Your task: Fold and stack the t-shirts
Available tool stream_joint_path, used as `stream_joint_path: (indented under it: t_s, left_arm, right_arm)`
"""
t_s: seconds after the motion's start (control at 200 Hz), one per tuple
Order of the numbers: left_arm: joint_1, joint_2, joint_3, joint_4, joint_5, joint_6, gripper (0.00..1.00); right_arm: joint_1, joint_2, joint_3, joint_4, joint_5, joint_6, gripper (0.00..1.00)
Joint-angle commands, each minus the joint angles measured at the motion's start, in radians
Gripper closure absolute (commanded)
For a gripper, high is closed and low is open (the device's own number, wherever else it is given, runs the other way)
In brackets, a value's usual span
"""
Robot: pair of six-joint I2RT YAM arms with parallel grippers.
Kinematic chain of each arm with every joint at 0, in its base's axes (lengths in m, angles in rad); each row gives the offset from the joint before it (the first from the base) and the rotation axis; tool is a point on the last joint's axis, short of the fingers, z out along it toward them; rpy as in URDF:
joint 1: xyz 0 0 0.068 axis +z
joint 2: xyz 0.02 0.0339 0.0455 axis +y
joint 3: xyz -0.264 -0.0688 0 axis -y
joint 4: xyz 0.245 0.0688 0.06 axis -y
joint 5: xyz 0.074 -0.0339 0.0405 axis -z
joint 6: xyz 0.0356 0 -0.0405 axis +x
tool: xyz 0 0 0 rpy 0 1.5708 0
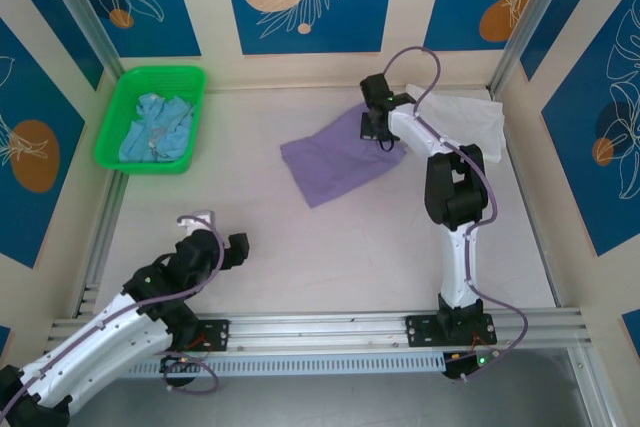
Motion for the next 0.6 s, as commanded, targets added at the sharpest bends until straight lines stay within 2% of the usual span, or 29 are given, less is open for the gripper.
stream_joint_path:
  t_s: [0.0,0.3,0.595]
  left_arm:
    - [-0.002,-0.004,-0.016,-0.005,-0.029,-0.021,0.0]
    - [-0.001,0.051,-0.017,0.018,-0.034,-0.026,0.0]
    - [-0.001,0.069,-0.02,0.031,-0.033,-0.029,0.0]
  right_arm:
    - [-0.024,0.037,0.14,-0.04,0.021,-0.049,1.0]
    - [-0.092,0.159,0.434,-0.143,-0.035,-0.025,1.0]
    - [-0.145,0.175,0.564,-0.19,-0.057,-0.066,1.0]
